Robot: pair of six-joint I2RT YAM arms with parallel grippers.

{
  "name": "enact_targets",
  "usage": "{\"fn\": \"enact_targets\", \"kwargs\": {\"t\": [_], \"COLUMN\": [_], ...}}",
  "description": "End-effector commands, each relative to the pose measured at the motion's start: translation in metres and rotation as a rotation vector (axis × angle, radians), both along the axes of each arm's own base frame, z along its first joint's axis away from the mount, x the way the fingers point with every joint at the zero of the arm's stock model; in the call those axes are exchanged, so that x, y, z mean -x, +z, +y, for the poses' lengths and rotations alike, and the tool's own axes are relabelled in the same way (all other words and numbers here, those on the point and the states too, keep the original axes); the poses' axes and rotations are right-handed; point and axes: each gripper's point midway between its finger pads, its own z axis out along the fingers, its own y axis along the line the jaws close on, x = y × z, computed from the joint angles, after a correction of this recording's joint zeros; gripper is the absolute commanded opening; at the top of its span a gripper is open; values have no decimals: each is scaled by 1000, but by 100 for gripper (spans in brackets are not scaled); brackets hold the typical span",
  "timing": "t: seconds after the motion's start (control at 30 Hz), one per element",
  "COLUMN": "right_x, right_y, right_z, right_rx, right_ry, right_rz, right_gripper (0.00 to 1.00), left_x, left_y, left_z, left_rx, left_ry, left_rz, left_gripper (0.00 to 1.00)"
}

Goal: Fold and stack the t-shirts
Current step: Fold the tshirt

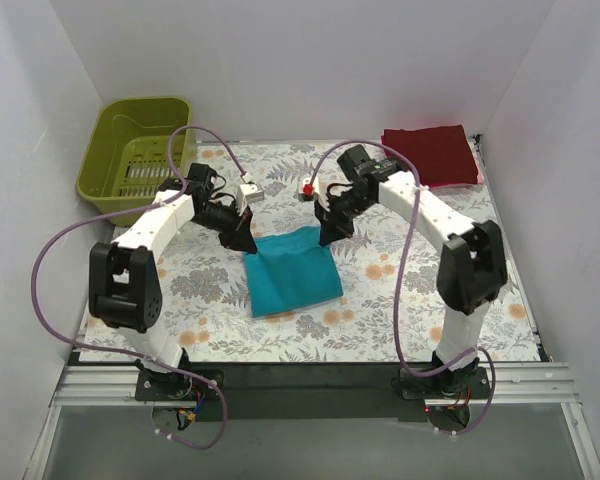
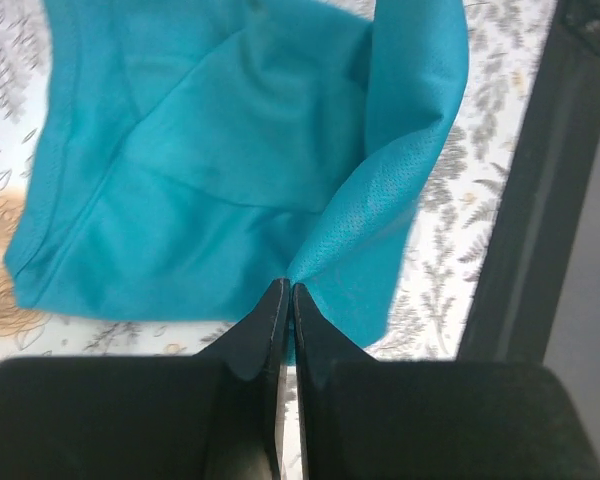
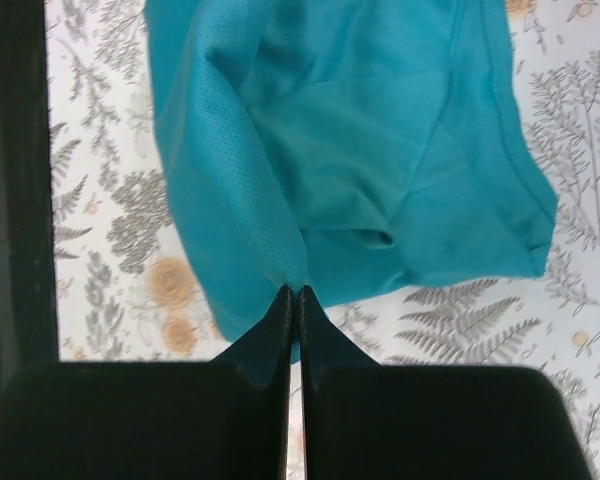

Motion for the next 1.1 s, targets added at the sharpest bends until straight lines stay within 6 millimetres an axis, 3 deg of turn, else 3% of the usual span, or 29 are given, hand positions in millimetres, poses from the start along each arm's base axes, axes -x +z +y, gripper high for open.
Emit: {"fn": "enact_targets", "kwargs": {"t": [0.0,0.13,0.27,0.37,0.4,0.47,0.5,0.6,0.63,0.77,0.83,0.87,0.9,0.97,1.07], "right_x": [-26,-53,-59,-48,-36,-24,-8,14,28,42,42,39,36,27,15], "right_y": [-12,-50,-96,-118,-127,-125,-131,-116,-120,-102,-94,-83,-77,-56,-34], "right_z": [15,22,16,7,1,-2,-10,-15,-22,-28,-28,-25,-26,-19,-14], "right_rx": [-4,47,112,152,171,160,177,148,162,139,122,105,100,43,-27], "right_ry": [21,-13,-27,-24,-24,-19,-19,-14,-12,0,3,-1,-17,-45,-107], "right_rz": [31,90,159,209,251,277,326,352,381,358,339,320,324,334,408], "right_gripper": [1,1,1,1,1,1,1,1,1,4,24,34,56,60,59], "left_x": [-26,-42,-54,-56,-54,-47,-43,-15,-3,12,9,3,0,-10,-3], "left_y": [-3,-44,-79,-93,-95,-95,-90,-85,-85,-66,-56,-44,-37,-20,-17], "left_z": [6,15,21,20,18,15,13,8,4,-3,-4,-6,-8,-16,-34], "left_rx": [2,-68,-125,-132,-121,-114,-108,-110,-106,-78,-69,-56,-47,-17,-21], "left_ry": [-1,30,72,80,79,65,55,-3,-27,-49,-44,-43,-44,-61,-135], "left_rz": [-63,-26,-17,10,28,44,39,42,59,57,37,-2,-17,-69,-79], "left_gripper": [0,0,0,0,0,0,0,0,0,0,6,24,32,41,43]}}
